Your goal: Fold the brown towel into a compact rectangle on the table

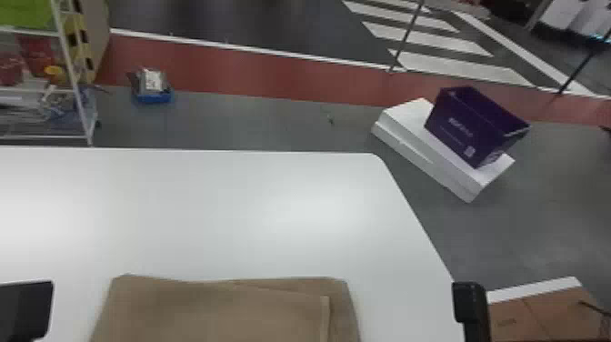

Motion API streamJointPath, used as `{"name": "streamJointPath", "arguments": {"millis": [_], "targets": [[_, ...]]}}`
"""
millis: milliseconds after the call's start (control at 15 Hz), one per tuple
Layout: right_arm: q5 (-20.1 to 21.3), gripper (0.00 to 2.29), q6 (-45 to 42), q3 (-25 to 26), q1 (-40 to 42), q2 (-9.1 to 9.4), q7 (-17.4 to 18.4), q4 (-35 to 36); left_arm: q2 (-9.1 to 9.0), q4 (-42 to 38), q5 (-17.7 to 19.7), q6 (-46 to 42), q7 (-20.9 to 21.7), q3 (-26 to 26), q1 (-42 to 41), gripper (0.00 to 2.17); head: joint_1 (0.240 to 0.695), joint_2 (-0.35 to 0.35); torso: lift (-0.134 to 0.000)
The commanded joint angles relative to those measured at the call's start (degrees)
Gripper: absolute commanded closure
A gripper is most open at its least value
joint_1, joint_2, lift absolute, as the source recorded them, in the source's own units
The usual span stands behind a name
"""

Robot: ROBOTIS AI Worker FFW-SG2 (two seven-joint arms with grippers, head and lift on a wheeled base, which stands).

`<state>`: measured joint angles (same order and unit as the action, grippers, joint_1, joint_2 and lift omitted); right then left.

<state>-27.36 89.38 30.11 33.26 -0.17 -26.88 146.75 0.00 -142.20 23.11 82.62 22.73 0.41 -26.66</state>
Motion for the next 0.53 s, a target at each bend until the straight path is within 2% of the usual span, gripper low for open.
{"name": "streamJointPath", "arguments": {"millis": [0,200,333,467], "targets": [[0.5,0.26,0.7,-1.7,-2.1,0.23,1.9,0.2,-0.15,0.0,0.0,-0.2,-0.1,-0.1,-0.3,0.04,0.695,-0.350,-0.124],[0.6,0.28,0.7,-3.5,-3.5,0.23,5.2,-1.5,-0.15,0.0,0.0,-0.4,0.6,0.0,-0.6,0.04,0.695,-0.350,-0.124],[1.4,0.29,0.7,-4.7,-4.8,0.23,5.6,-2.8,-0.15,0.1,0.0,-0.4,0.7,0.0,-0.6,0.04,0.695,-0.350,-0.124],[2.5,0.41,0.7,-6.6,-5.2,0.23,5.9,-3.7,-0.15,0.1,0.0,-0.6,0.7,0.2,-0.6,0.04,0.695,-0.350,-0.124]]}}
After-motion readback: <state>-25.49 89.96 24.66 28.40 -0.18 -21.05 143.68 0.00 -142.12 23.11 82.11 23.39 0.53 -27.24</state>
